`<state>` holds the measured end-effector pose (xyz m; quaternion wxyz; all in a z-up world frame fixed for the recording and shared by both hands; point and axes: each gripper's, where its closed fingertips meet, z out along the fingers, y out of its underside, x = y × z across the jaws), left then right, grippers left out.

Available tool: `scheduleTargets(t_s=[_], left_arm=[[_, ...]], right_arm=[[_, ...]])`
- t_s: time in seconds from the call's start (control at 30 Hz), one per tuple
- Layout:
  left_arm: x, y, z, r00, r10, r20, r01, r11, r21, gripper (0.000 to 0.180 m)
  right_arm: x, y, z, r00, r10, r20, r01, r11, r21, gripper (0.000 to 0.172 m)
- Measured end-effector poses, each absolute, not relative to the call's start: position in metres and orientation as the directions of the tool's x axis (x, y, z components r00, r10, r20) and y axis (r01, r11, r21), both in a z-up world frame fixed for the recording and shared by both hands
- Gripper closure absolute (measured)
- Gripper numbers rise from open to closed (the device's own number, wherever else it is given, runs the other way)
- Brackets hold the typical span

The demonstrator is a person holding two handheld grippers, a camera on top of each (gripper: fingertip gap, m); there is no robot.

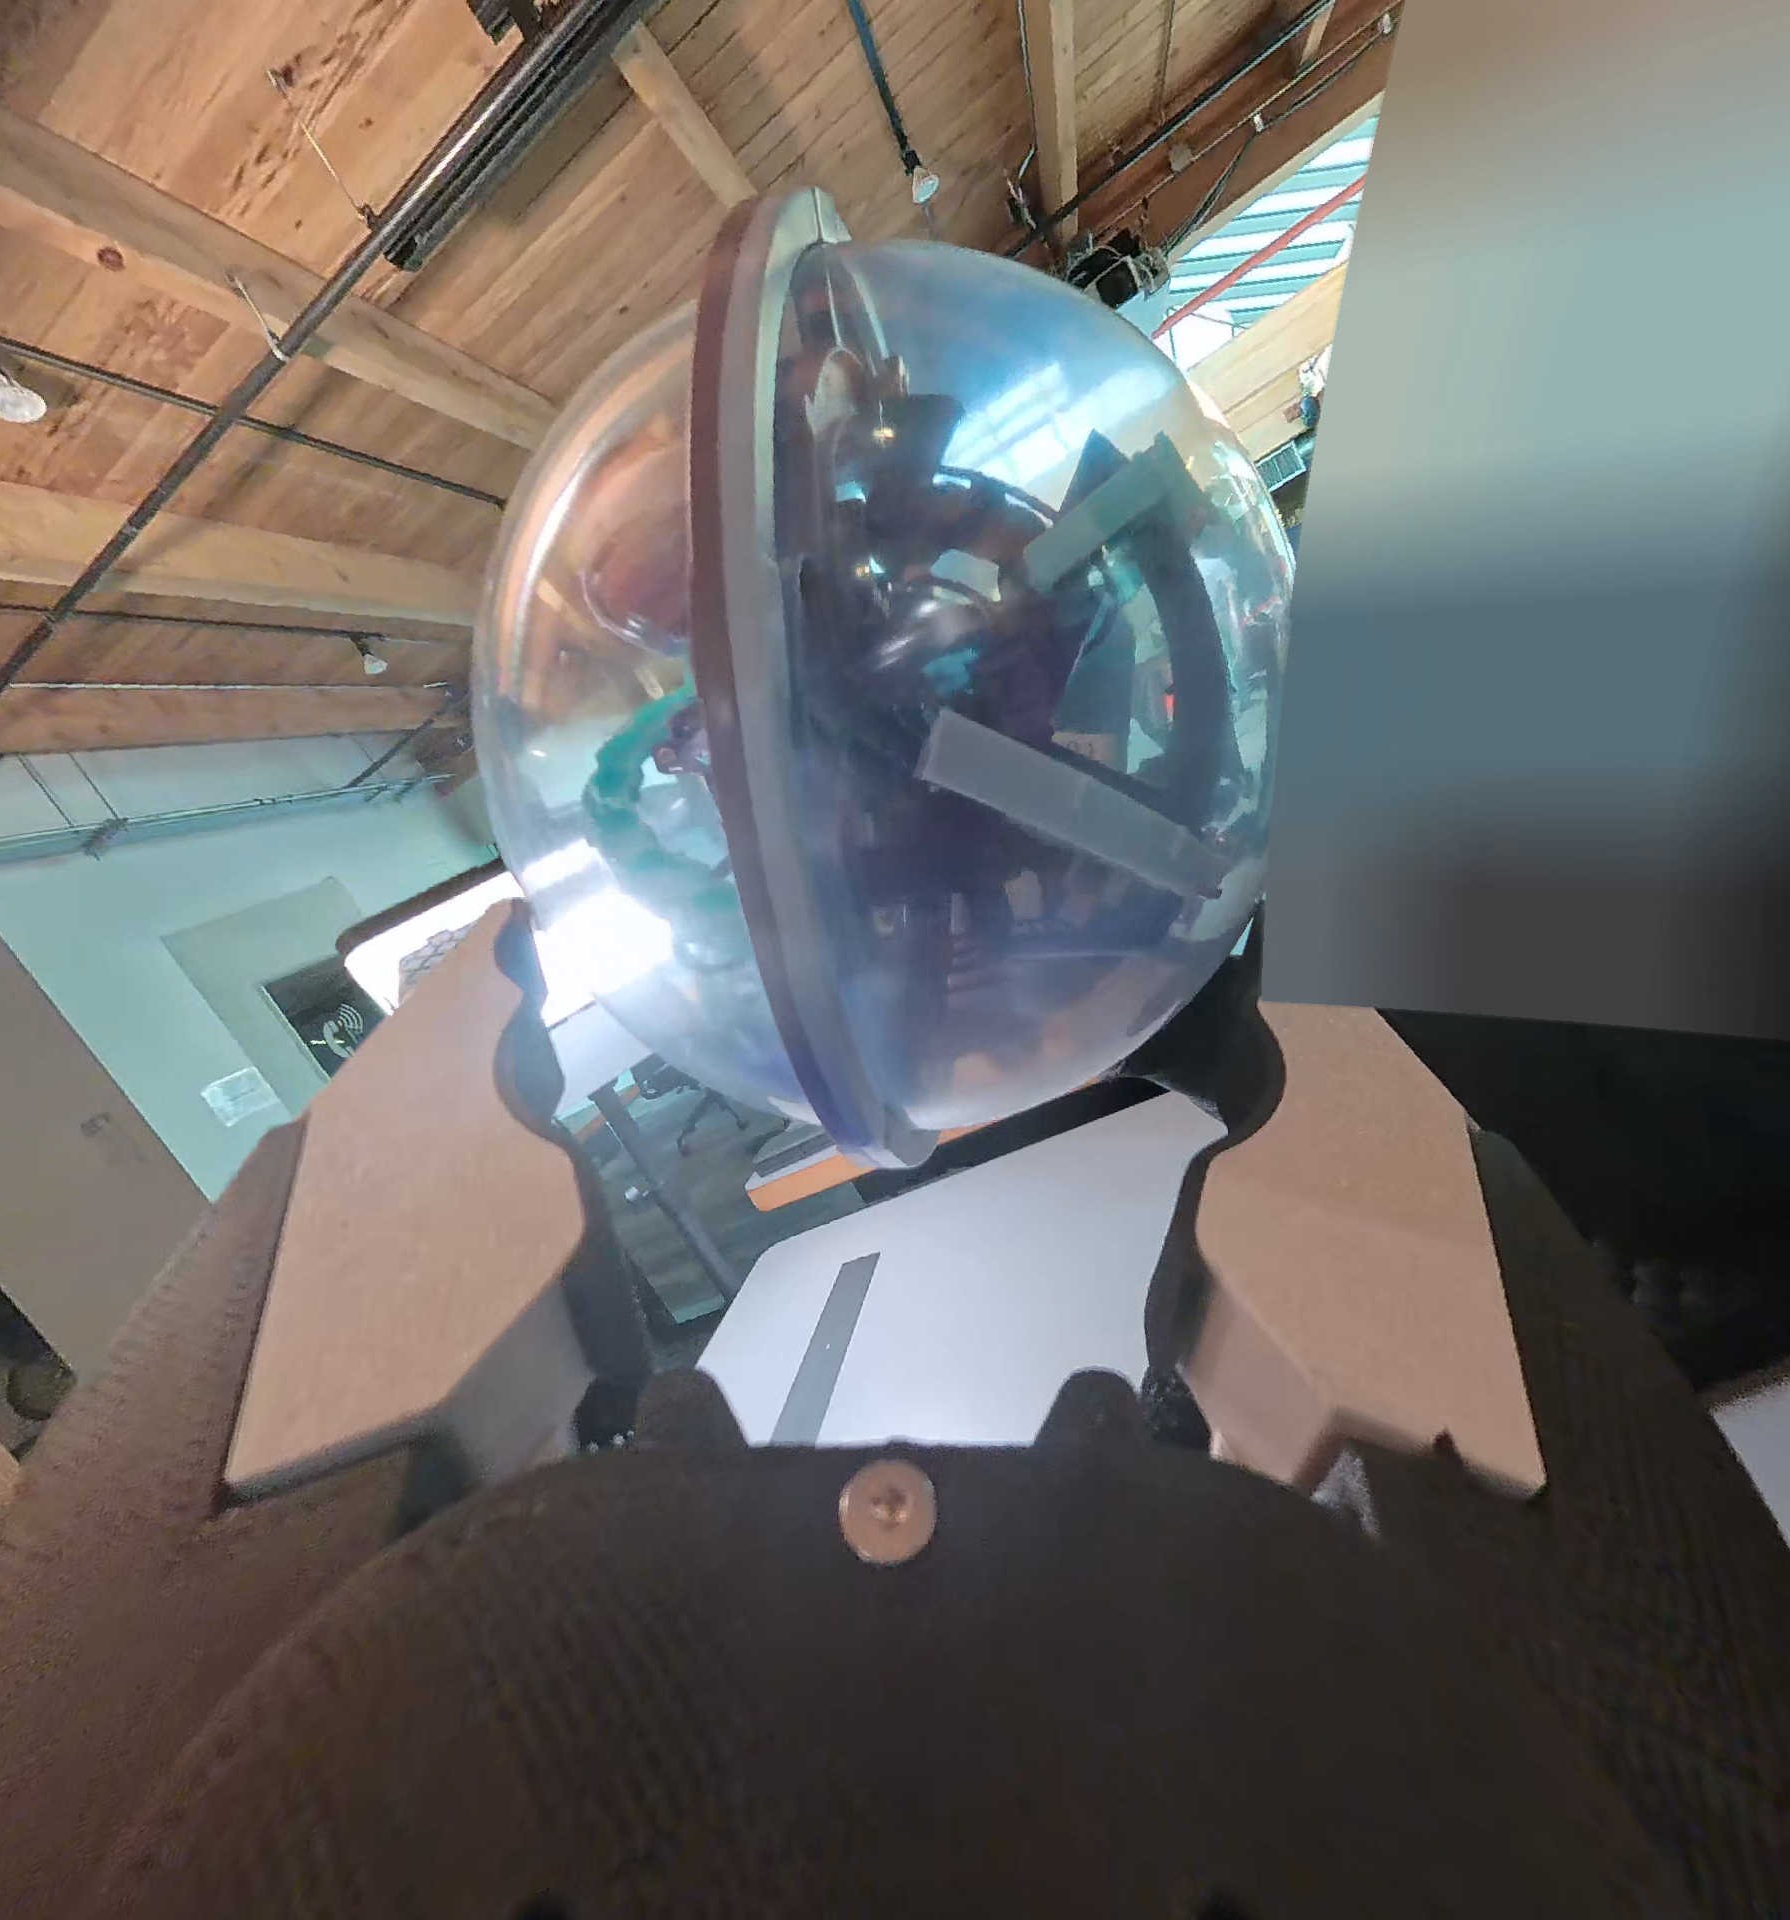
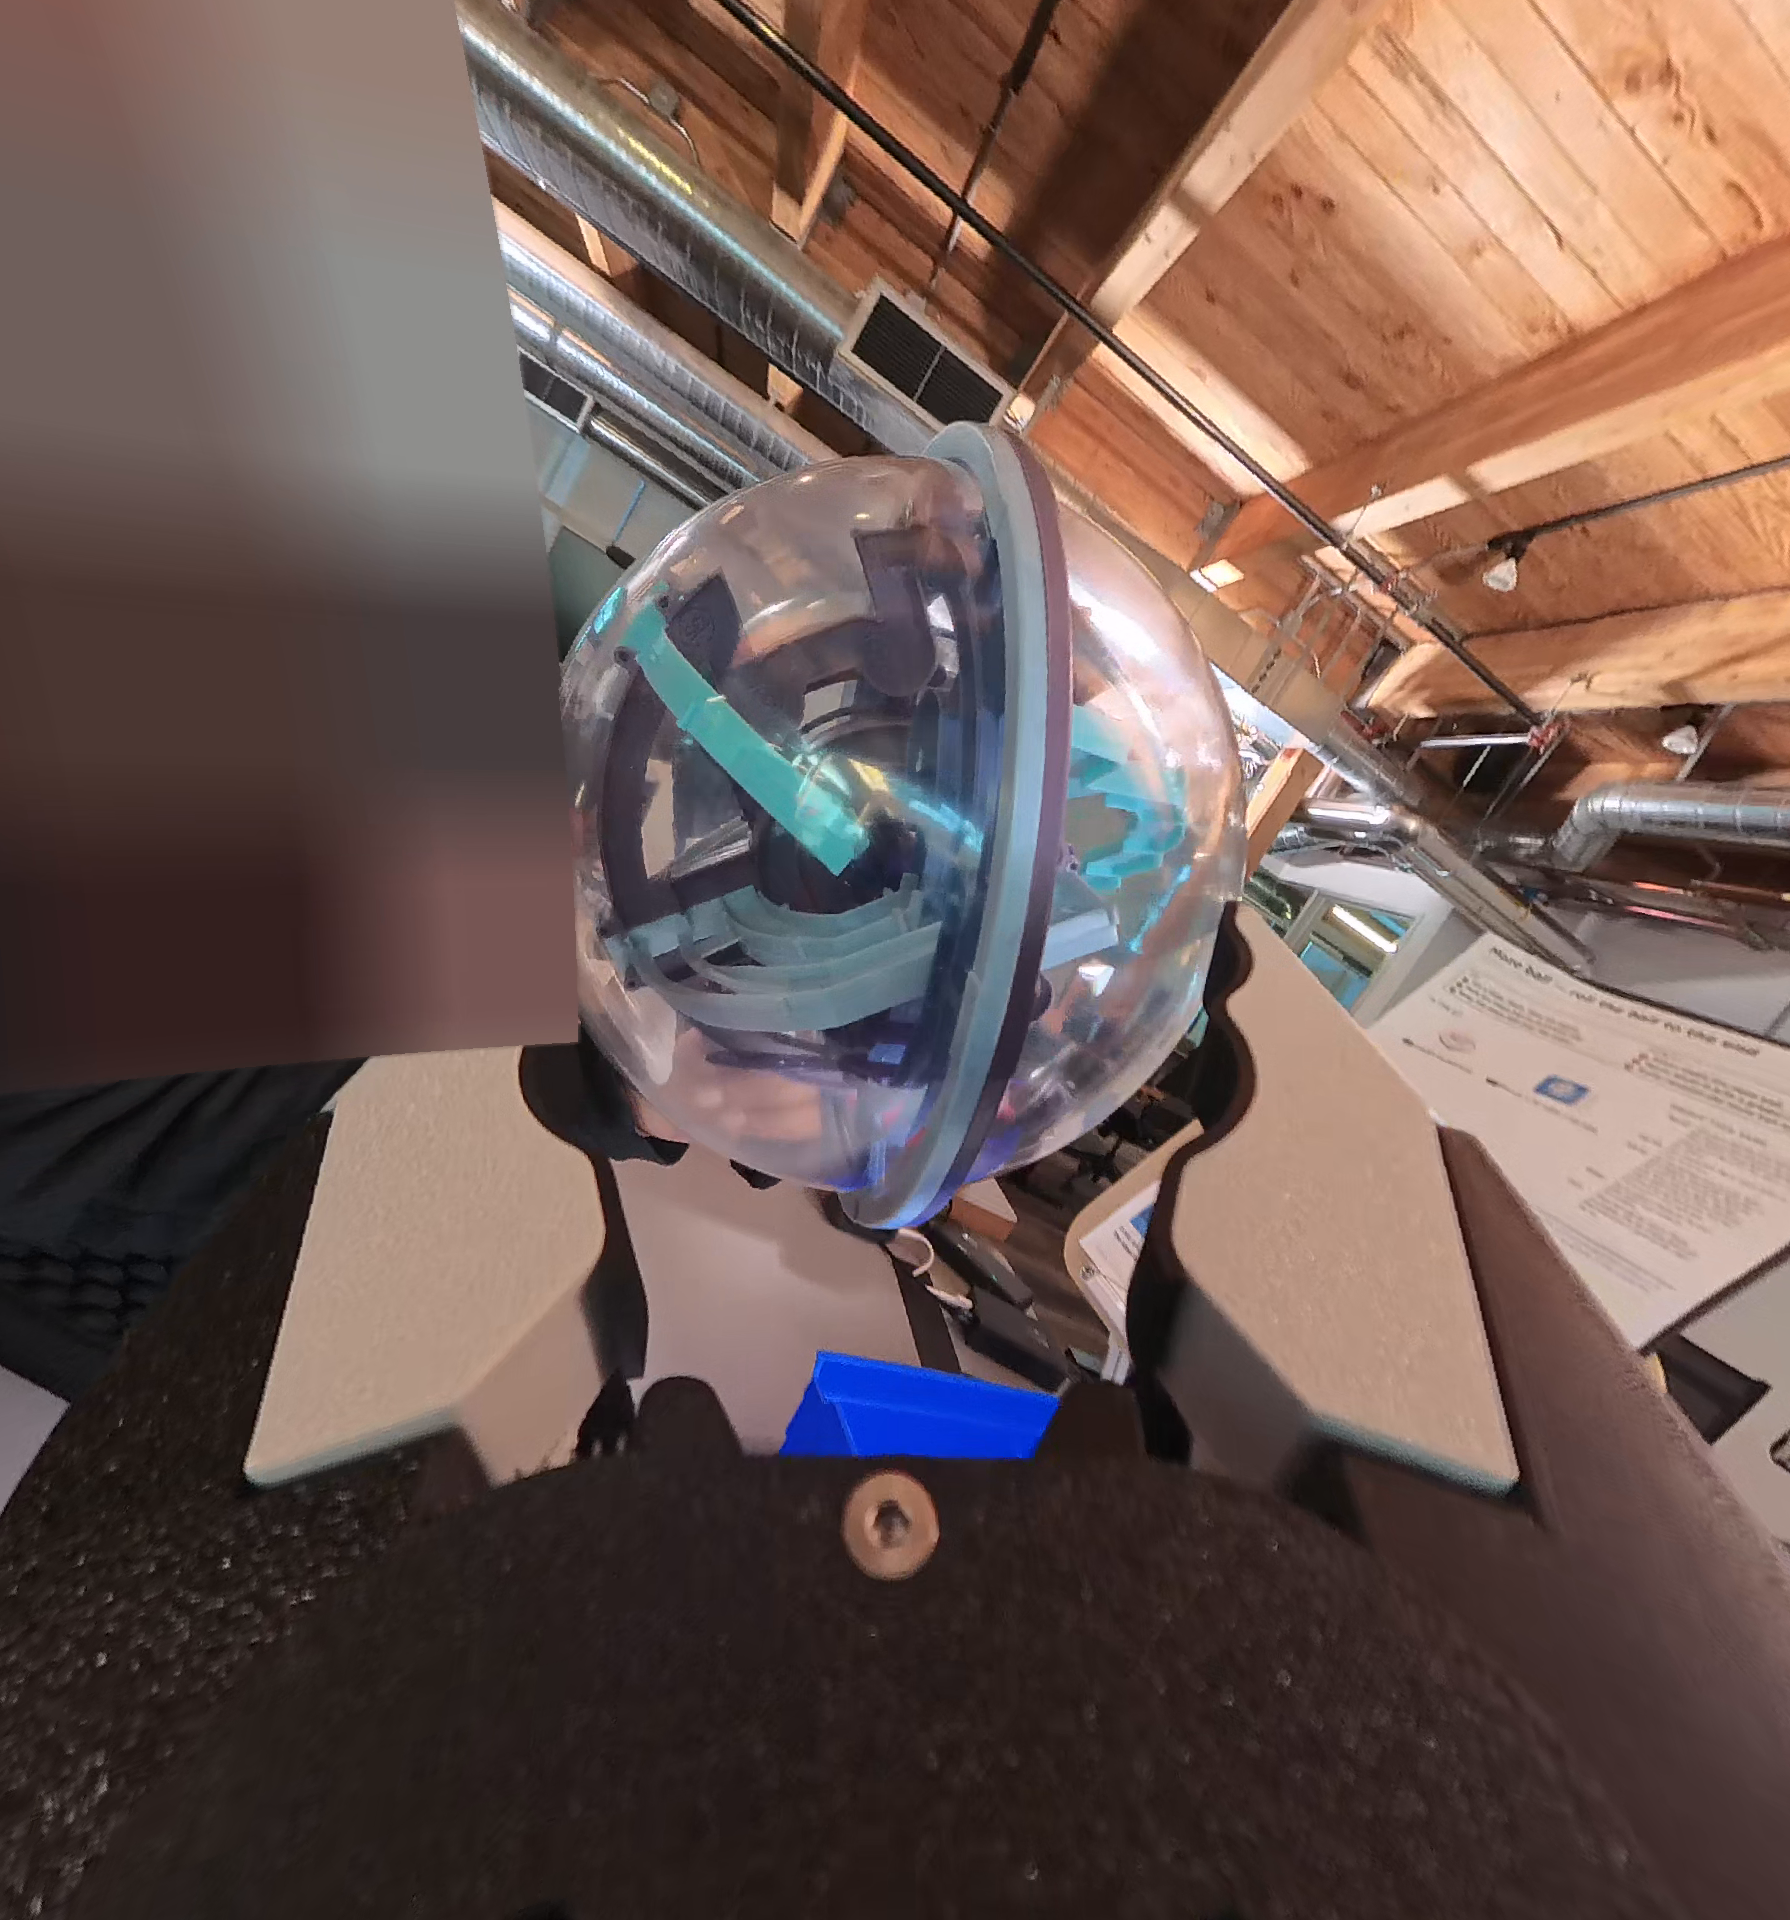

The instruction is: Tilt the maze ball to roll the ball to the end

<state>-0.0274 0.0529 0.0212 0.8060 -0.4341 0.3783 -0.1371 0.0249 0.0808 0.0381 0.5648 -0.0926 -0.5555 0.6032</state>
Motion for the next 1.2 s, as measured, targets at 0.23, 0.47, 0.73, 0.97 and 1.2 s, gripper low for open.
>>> scheduleTargets(t_s=[0.23,0.47,0.73,0.97,1.2], left_arm=[[-0.018,0.035,0.033,0.675,-0.534,-0.509,-0.101,0.617,-0.781,0.052],[-0.013,0.031,0.037,0.673,-0.543,-0.503,-0.09,0.615,-0.783,0.052],[-0.016,0.032,0.035,0.669,-0.544,-0.506,-0.085,0.621,-0.779,0.052],[-0.022,0.039,0.029,0.672,-0.558,-0.487,-0.067,0.609,-0.79,0.052],[-0.022,0.045,0.024,0.671,-0.566,-0.478,-0.063,0.599,-0.798,0.052]], right_arm=[[0.035,0.065,0.047,-0.346,0.78,0.521,-0.599,0.244,-0.763,0.052],[0.041,0.058,0.053,-0.336,0.783,0.523,-0.595,0.254,-0.762,0.053],[0.039,0.058,0.052,-0.329,0.783,0.528,-0.59,0.266,-0.762,0.053],[0.034,0.063,0.049,-0.326,0.792,0.516,-0.559,0.278,-0.781,0.054],[0.034,0.065,0.048,-0.316,0.793,0.521,-0.541,0.301,-0.785,0.054]])
